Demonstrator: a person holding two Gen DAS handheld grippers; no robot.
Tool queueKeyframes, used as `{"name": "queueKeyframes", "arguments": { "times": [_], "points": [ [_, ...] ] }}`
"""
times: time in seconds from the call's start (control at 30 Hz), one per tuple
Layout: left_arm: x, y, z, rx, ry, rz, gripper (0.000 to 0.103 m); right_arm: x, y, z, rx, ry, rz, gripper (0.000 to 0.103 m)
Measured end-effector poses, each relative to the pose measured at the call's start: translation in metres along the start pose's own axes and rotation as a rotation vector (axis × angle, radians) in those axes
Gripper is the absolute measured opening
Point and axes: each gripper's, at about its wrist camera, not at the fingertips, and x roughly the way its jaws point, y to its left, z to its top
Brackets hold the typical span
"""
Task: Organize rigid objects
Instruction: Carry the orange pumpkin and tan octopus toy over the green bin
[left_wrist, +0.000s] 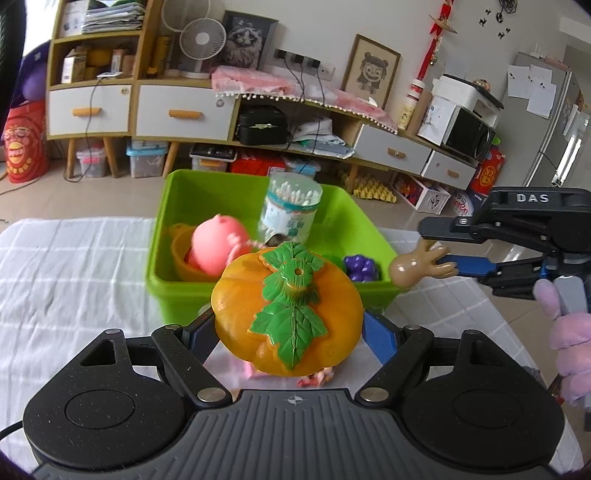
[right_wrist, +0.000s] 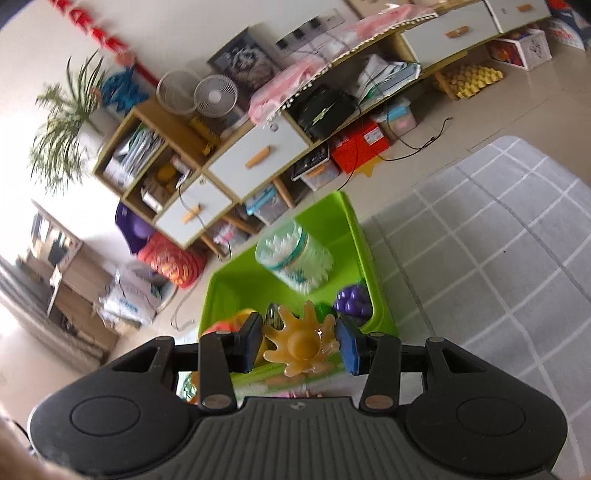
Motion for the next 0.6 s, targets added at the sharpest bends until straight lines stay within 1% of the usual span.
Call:
{"name": "queueKeyframes", "arguments": {
  "times": [0.1, 0.2, 0.3, 0.4, 0.6],
  "points": [
    [0.013, -0.008, 0.008, 0.013, 0.001, -0.012, 0.083, 0.008, -0.003, 0.005, 0.028, -0.022, -0.009, 0.025],
    [0.029, -0.014, 0.017, 0.020, 0.003, -0.012, 0.083, 0.015, -0.004, 0.007, 0.025, -0.048, -0.029, 0.025],
    [0.045, -0.015, 0.023, 0.005, 0.012, -0.010, 0.083, 0.021, -0.006, 0.008, 0.034, -0.065, -0.037, 0.025],
    [0.057, -0.013, 0.026, -0.004, 0.018, -0.003, 0.083, 0.026, -0.009, 0.008, 0.038, -0.072, -0.041, 0.025],
    [0.066, -0.016, 0.030, 0.035, 0.001, 0.007, 0.083, 0.035, -0.012, 0.006, 0.040, -0.068, -0.047, 0.025]
  ]
}}
